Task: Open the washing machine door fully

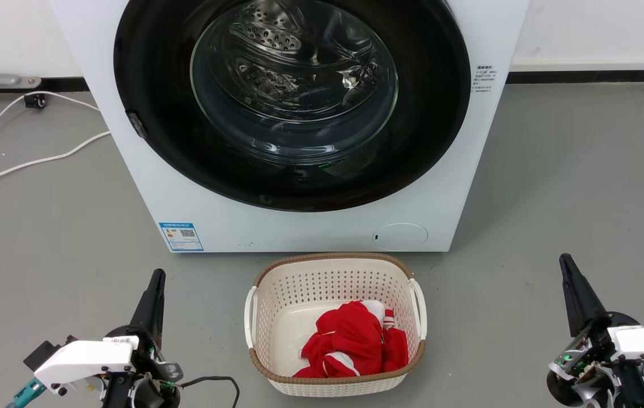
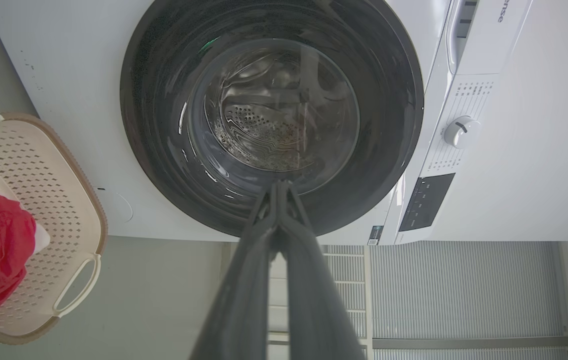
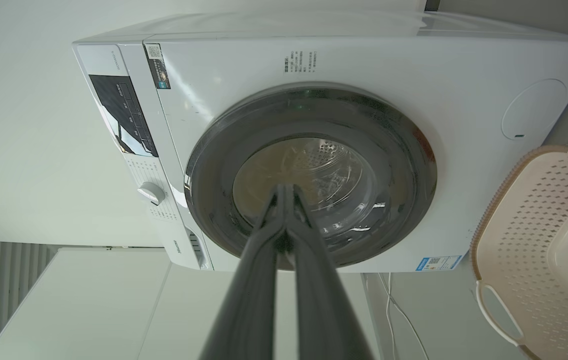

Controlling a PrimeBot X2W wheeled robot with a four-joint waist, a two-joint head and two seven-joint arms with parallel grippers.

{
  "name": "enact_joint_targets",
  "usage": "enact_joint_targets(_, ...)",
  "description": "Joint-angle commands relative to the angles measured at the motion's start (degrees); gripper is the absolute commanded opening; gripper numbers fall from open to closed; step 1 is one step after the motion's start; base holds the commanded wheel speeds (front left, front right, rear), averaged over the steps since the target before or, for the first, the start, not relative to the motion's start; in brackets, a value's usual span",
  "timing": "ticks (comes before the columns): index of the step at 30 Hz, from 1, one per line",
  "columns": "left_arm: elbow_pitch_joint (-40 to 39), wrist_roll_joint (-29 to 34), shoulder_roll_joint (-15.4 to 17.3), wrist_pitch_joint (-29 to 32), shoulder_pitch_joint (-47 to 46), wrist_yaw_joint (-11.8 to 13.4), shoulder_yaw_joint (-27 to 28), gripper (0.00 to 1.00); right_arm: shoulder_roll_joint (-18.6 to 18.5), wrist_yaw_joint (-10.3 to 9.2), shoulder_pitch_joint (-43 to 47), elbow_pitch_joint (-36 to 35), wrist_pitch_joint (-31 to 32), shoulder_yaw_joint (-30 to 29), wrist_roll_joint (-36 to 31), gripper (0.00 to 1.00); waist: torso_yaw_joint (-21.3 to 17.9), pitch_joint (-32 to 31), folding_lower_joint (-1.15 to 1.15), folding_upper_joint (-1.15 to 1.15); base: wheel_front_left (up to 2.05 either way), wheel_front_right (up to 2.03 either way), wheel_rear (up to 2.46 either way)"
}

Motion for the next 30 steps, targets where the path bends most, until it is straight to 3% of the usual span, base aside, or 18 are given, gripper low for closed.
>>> enact_joint_targets(1,0.06,0.3,0.03,0.21,-0.49,-0.18,0.06,0.0,0.16,0.0,-0.76,0.12,0.37,-0.13,-0.37,0.0,0.0,0.0,0.0,0.0,0.0,0.0,0.0)
enact_joint_targets(8,0.06,0.37,-0.04,0.27,-0.5,-0.18,0.15,0.0,0.24,0.0,-0.78,0.12,0.42,-0.29,-0.44,0.0,0.0,0.0,0.0,0.0,0.0,0.0,0.0)
enact_joint_targets(9,0.17,0.06,-0.09,0.13,0.07,0.0,0.09,1.0,0.17,0.0,0.11,0.13,0.13,-0.11,-0.16,1.0,0.0,0.0,0.0,0.0,0.0,0.0,0.0)
enact_joint_targets(22,-1.95,3.23,-0.32,-3.09,0.47,0.03,-1.06,1.0,0.46,0.0,1.76,-2.52,-3.02,0.39,-3.35,1.0,-0.17,0.04,0.0,0.0,0.0,0.0,0.0)
enact_joint_targets(30,-6.1,14.92,-0.35,-5.56,0.43,0.01,-1.63,1.0,0.57,0.0,2.27,-7.11,-5.44,1.08,-18.12,1.0,-0.36,0.02,0.0,0.0,0.0,0.0,0.0)
